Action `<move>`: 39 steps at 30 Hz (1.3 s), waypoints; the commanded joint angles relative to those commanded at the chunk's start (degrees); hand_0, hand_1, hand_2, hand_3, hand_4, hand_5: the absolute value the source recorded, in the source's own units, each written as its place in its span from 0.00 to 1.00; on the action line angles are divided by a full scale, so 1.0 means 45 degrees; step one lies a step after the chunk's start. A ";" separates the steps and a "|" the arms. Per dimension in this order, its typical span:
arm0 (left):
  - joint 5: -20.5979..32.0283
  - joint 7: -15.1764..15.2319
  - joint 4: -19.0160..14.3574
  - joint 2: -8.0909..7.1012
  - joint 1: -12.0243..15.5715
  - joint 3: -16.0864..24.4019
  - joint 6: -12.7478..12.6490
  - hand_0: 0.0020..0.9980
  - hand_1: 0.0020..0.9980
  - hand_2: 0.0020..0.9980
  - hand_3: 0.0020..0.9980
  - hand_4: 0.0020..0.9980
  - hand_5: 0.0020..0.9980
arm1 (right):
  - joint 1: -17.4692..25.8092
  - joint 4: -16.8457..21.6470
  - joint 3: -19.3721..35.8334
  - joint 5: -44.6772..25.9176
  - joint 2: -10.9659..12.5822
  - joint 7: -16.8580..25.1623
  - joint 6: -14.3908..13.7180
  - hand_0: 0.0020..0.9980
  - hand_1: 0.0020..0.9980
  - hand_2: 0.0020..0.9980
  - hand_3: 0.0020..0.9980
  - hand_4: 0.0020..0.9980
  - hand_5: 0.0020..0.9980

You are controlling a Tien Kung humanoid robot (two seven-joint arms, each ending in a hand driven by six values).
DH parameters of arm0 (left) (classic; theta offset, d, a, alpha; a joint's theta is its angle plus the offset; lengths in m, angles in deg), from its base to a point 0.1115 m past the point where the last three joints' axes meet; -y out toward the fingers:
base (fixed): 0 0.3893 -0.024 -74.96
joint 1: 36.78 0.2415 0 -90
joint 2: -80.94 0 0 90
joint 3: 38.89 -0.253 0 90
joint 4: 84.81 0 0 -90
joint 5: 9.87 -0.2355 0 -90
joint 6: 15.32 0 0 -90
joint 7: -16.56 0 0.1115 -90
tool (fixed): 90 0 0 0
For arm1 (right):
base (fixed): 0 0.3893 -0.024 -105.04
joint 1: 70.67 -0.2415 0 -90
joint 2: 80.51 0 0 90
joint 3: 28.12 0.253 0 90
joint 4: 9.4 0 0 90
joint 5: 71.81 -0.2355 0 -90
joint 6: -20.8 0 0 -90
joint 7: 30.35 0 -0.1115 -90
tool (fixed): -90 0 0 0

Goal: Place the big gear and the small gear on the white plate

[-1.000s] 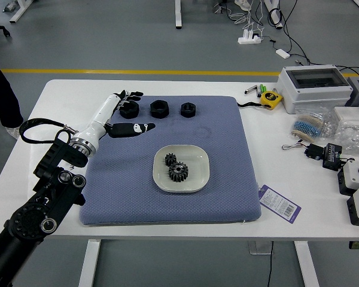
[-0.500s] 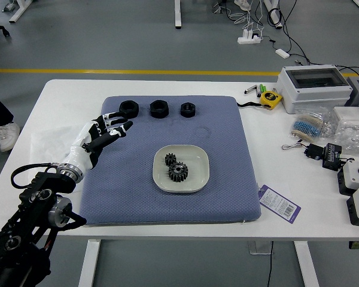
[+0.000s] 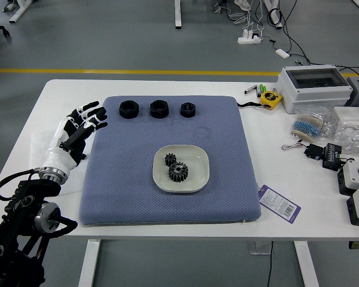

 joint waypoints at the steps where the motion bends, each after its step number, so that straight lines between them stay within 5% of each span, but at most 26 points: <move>1: -0.0056 0.0008 -0.0011 0.0000 0.0038 0.0039 0.0017 0.62 0.63 0.69 0.66 0.90 0.32 | 0.0001 -0.0001 0.0008 0.0018 -0.0002 -0.0006 0.0001 0.65 0.66 0.73 0.57 0.84 0.68; 28: -0.1266 0.0318 0.0047 0.0000 0.0162 0.0570 -0.0113 0.64 0.67 0.74 0.68 0.90 0.32 | -0.0206 -0.0009 -0.0300 -0.0550 0.0083 0.0201 0.0070 0.65 0.66 0.73 0.57 0.84 0.68; 29: -0.1304 0.0332 0.0052 0.0000 0.0160 0.0573 -0.0105 0.74 0.76 0.82 0.79 0.90 0.31 | -0.0212 -0.0009 -0.0305 -0.0560 0.0087 0.0204 0.0070 0.65 0.66 0.73 0.57 0.84 0.68; 34: -0.1399 0.0422 0.0082 0.0000 0.0156 0.0560 -0.0041 0.74 0.76 0.82 0.79 0.90 0.31 | -0.0213 -0.0012 -0.0336 -0.0624 0.0094 0.0225 0.0069 0.65 0.66 0.73 0.57 0.84 0.68; 35: -0.1406 0.0446 0.0098 0.0000 0.0148 0.0548 -0.0032 0.85 0.87 0.92 0.83 0.98 0.51 | -0.0215 -0.0011 -0.0340 -0.0633 0.0098 0.0228 0.0067 0.65 0.66 0.73 0.57 0.84 0.67; 39: -0.1047 0.0657 0.0159 0.0000 0.0115 0.0452 -0.0216 0.85 0.87 0.92 0.83 0.98 0.51 | -0.0220 -0.0011 -0.0355 -0.0670 0.0102 0.0238 0.0064 0.65 0.66 0.73 0.57 0.84 0.67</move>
